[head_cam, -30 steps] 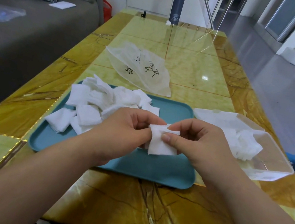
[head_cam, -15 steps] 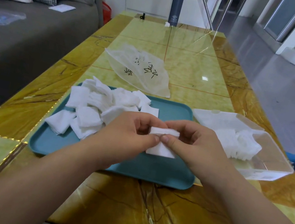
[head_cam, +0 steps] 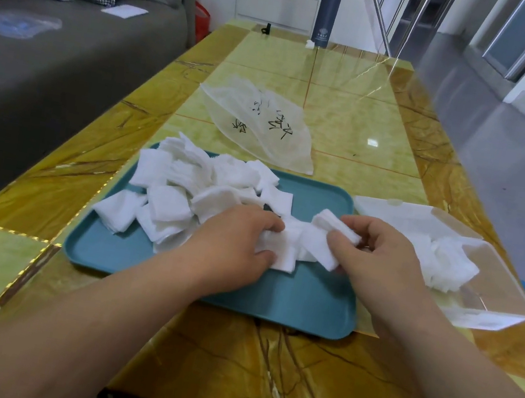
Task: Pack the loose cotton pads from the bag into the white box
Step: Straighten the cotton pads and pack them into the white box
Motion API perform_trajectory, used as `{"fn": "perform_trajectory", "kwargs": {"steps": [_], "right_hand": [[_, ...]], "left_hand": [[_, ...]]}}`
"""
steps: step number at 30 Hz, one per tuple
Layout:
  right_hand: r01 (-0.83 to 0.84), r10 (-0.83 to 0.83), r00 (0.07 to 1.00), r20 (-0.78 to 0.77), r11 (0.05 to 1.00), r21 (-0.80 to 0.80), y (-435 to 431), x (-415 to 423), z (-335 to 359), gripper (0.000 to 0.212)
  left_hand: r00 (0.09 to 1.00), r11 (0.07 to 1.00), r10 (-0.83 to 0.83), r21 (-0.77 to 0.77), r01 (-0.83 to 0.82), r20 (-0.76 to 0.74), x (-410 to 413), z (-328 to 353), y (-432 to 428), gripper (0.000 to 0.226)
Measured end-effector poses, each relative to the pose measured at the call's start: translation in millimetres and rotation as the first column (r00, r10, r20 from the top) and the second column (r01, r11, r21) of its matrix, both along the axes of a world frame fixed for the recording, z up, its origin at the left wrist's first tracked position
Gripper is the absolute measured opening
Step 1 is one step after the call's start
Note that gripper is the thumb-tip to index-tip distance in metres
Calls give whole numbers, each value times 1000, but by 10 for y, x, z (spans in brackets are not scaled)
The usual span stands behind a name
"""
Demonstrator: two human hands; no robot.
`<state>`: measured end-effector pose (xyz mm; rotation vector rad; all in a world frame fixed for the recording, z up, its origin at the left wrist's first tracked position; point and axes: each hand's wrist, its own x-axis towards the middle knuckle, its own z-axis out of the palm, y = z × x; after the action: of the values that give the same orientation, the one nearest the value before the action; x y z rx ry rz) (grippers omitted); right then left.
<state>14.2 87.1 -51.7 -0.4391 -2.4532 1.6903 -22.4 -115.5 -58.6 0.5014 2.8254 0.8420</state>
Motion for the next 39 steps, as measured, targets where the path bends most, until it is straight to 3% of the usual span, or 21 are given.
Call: {"fn": "perform_trajectory", "kwargs": {"steps": [6, 10, 13, 15, 23, 36, 39], "right_hand": [[-46, 45, 999, -16, 998, -33, -13, -8, -3, 11], [-210, 207, 977, -46, 975, -69, 36, 20, 80, 18], [-353, 350, 934, -64, 935, -40, 3, 56, 124, 25], [-356, 353, 933, -72, 933, -44, -51, 58, 122, 26], [-275, 271, 961, -61, 959, -64, -64, 47, 138, 29], [-320, 317, 946, -61, 947, -41, -46, 47, 209, 51], [-286, 286, 956, -71, 958, 5, -29, 40, 179, 53]], "left_hand": [[992, 973, 100, 199, -115, 81, -23, 1, -21, 7], [966, 862, 157, 448, -236, 206, -66, 8, -95, 14], [954, 797, 107, 549, -250, 279, -30, 61, -117, 22], [945, 764, 60, 595, -251, 322, 1, 87, -96, 20], [911, 753, -138, 639, -159, 389, 56, 114, -54, 17], [935, 762, -122, 635, -126, 333, 83, 169, -52, 20], [913, 734, -152, 662, -151, 377, 67, 180, -71, 31]]}}
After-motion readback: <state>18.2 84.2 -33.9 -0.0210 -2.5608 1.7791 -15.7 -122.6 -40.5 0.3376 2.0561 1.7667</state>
